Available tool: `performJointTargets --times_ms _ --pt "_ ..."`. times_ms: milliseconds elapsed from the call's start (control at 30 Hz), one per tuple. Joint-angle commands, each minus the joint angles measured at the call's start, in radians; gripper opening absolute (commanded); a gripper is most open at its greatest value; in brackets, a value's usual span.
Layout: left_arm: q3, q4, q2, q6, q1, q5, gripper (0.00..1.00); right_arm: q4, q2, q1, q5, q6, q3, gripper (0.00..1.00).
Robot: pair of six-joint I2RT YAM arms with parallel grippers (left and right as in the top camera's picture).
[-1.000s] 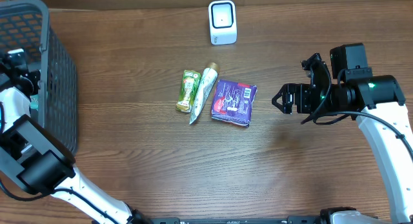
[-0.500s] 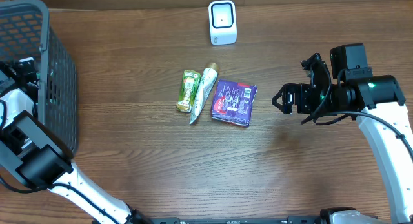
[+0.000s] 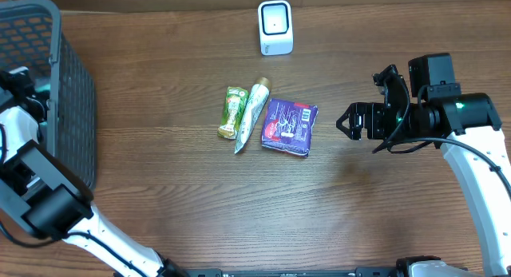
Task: Scan the item barcode
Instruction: 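Grasp the teal wipes packet in the basket with the left gripper, then place the teal wipes packet left of the green carton and release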
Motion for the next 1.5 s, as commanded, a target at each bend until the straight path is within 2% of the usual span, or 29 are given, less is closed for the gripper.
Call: performJointTargets --times_ms 0,67,267,467,533,567,600,633,867,1033,1167,1200,1233,1300,1333,1367,1467 --pt "0.077 0.013 -0.235 -0.152 -0.035 -0.061 0.04 0.008 -0.003 0.009 0.002 -0.001 0.016 1.00" --pt "0.119 0.013 -0.370 -0.165 -0.073 -0.062 0.04 0.009 -0.003 0.009 0.002 -0.001 0.016 1.00" --pt "0.131 -0.014 -0.612 -0.164 -0.173 -0.075 0.04 0.011 -0.003 0.009 0.003 -0.002 0.016 1.00" --pt "0.131 -0.280 -0.701 -0.166 -0.344 -0.011 0.04 0.032 -0.003 0.009 0.003 -0.002 0.016 1.00" --pt "0.116 -0.354 -0.687 -0.240 -0.421 -0.013 0.04 0.032 -0.003 0.009 0.003 -0.002 0.016 1.00" --pt "0.103 -0.383 -0.675 -0.298 -0.454 -0.013 0.04 0.032 -0.003 0.009 0.003 -0.002 0.016 1.00" --pt "0.056 -0.406 -0.639 -0.434 -0.524 -0.002 0.04 0.035 -0.003 0.009 0.003 -0.002 0.016 1.00" --pt "0.027 -0.398 -0.617 -0.453 -0.558 0.005 0.04 0.037 -0.003 0.009 0.003 -0.002 0.016 1.00" --pt "-0.174 -0.367 -0.407 -0.407 -0.745 -0.090 0.04 0.031 -0.003 0.009 0.003 -0.006 0.016 1.00" --pt "-0.241 -0.296 -0.253 -0.338 -0.798 -0.035 0.04 0.031 -0.003 0.009 0.003 -0.016 0.016 1.00" --pt "-0.241 -0.307 -0.152 -0.337 -0.838 -0.031 0.06 0.023 -0.003 0.009 0.003 -0.028 0.016 1.00" --pt "-0.241 -0.313 -0.143 -0.337 -0.845 -0.031 0.13 0.023 -0.003 0.009 0.003 -0.028 0.016 1.00" --pt "-0.241 -0.319 -0.135 -0.337 -0.850 -0.031 0.26 0.023 -0.003 0.009 0.003 -0.028 0.016 1.00" --pt "-0.241 -0.334 -0.130 -0.338 -0.857 -0.020 0.56 0.024 -0.003 0.009 0.003 -0.028 0.016 1.00" --pt "-0.241 -0.344 -0.131 -0.342 -0.859 -0.011 0.77 0.024 -0.003 0.009 0.003 -0.028 0.016 1.00" --pt "-0.241 -0.355 -0.135 -0.360 -0.861 -0.009 0.87 0.024 -0.003 0.009 0.003 -0.028 0.016 1.00" --pt "-0.241 -0.388 -0.153 -0.411 -0.862 -0.005 0.90 0.024 -0.003 0.009 0.003 -0.028 0.016 1.00"
